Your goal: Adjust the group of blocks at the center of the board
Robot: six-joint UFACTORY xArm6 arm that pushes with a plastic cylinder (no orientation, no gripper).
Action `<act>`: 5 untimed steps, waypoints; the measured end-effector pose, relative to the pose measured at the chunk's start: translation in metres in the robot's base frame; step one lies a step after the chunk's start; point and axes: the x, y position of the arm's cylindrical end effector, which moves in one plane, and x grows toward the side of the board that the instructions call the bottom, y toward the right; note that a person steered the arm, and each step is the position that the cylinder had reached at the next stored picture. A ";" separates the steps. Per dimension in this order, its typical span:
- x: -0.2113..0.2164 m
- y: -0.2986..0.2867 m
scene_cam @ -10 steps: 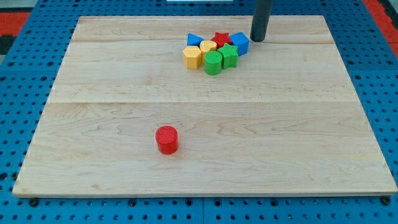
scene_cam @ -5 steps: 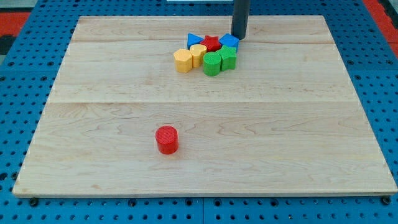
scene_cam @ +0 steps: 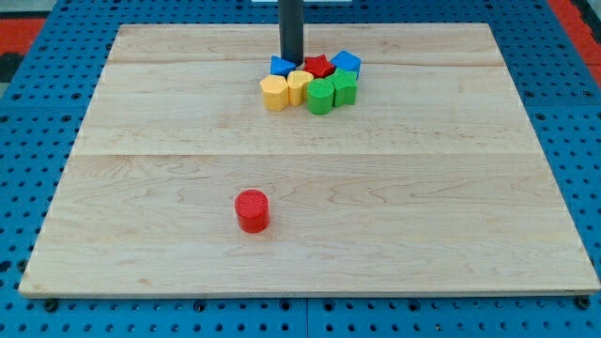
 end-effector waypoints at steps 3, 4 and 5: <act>-0.047 0.042; -0.025 0.144; 0.008 0.271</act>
